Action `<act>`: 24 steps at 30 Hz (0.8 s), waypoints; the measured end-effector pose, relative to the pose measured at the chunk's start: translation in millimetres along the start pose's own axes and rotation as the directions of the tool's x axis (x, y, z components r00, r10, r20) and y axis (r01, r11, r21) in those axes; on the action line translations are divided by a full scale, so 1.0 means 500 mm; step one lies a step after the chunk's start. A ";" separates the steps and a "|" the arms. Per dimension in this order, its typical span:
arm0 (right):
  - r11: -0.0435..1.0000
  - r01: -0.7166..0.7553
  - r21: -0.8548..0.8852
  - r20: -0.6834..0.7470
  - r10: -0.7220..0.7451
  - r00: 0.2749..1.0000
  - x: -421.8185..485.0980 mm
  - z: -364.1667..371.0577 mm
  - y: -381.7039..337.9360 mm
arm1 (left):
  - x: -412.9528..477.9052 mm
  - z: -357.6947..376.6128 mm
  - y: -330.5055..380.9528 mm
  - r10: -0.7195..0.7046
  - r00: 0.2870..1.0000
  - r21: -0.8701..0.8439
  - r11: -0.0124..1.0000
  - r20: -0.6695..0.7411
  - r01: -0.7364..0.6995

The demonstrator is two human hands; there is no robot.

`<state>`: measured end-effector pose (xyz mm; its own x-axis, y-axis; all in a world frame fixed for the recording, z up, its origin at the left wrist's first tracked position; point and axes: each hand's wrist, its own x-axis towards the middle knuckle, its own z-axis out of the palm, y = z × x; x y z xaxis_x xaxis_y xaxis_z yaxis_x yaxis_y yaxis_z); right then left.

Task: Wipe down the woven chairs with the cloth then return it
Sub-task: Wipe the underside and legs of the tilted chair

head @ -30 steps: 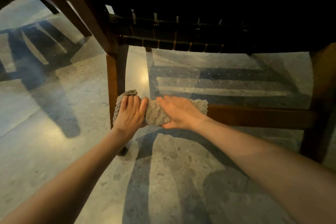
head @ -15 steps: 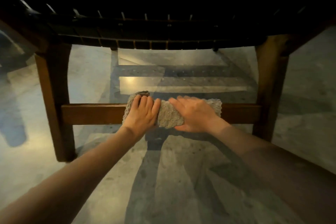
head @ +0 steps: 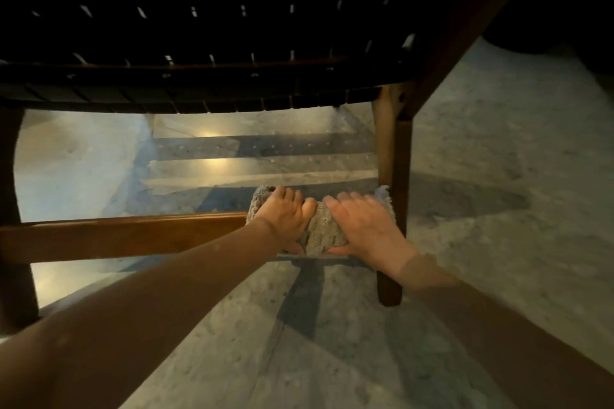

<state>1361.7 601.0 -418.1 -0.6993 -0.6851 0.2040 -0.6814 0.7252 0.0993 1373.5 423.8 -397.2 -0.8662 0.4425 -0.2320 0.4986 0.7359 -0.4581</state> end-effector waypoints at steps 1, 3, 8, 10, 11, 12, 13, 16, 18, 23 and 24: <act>1.000 -0.008 -0.010 0.018 0.008 1.000 -0.008 0.002 0.002 | 0.003 -0.007 0.009 -0.029 1.000 -0.036 0.999 0.001 0.029; 0.999 -0.039 -0.006 0.064 0.040 0.997 -0.024 0.005 0.013 | 0.008 -0.018 0.029 -0.097 0.995 -0.158 0.983 -0.021 0.092; 0.997 -0.068 0.024 0.022 0.067 0.997 -0.062 -0.023 0.035 | 0.011 -0.021 0.074 -0.239 0.968 -0.383 0.903 -0.072 0.194; 0.996 -0.090 0.029 -0.059 0.091 0.994 -0.073 -0.034 0.030 | 0.008 -0.015 0.074 -0.269 0.961 -0.527 0.826 -0.059 0.199; 0.993 -0.112 0.036 -0.084 0.115 0.990 -0.077 -0.036 0.026 | 0.007 -0.013 0.069 -0.279 0.959 -0.605 0.772 -0.044 0.197; 0.989 -0.137 0.056 -0.090 0.141 0.986 -0.077 -0.037 0.024 | 0.006 -0.013 0.060 -0.283 0.959 -0.661 0.724 -0.023 0.197; 0.983 -0.163 0.087 -0.082 0.170 0.982 -0.074 -0.039 0.023 | 0.004 -0.015 0.048 -0.283 0.959 -0.697 0.688 -0.006 0.199; 0.948 -0.228 0.221 -0.015 0.237 0.971 -0.054 -0.047 0.028 | -0.008 -0.010 0.006 -0.304 0.953 -0.775 0.606 -0.017 0.180; 0.927 -0.263 0.268 0.004 0.272 0.962 -0.041 -0.056 0.026 | -0.016 -0.010 -0.015 -0.298 0.954 -0.765 0.621 -0.029 0.171; 0.923 -0.324 0.210 0.118 0.305 0.945 -0.015 -0.082 0.007 | -0.028 -0.044 -0.014 -0.396 0.918 -0.737 0.614 0.021 0.282; 0.918 -0.335 0.214 0.124 0.314 0.941 -0.015 -0.092 0.007 | -0.033 -0.058 -0.014 -0.419 0.907 -0.728 0.635 -0.043 0.259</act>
<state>1374.3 611.9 -374.6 -0.8993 -0.4253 0.1021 -0.4372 0.8800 -0.1856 1385.2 426.3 -365.6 -0.9932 0.1148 0.0180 0.1154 0.9550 0.2732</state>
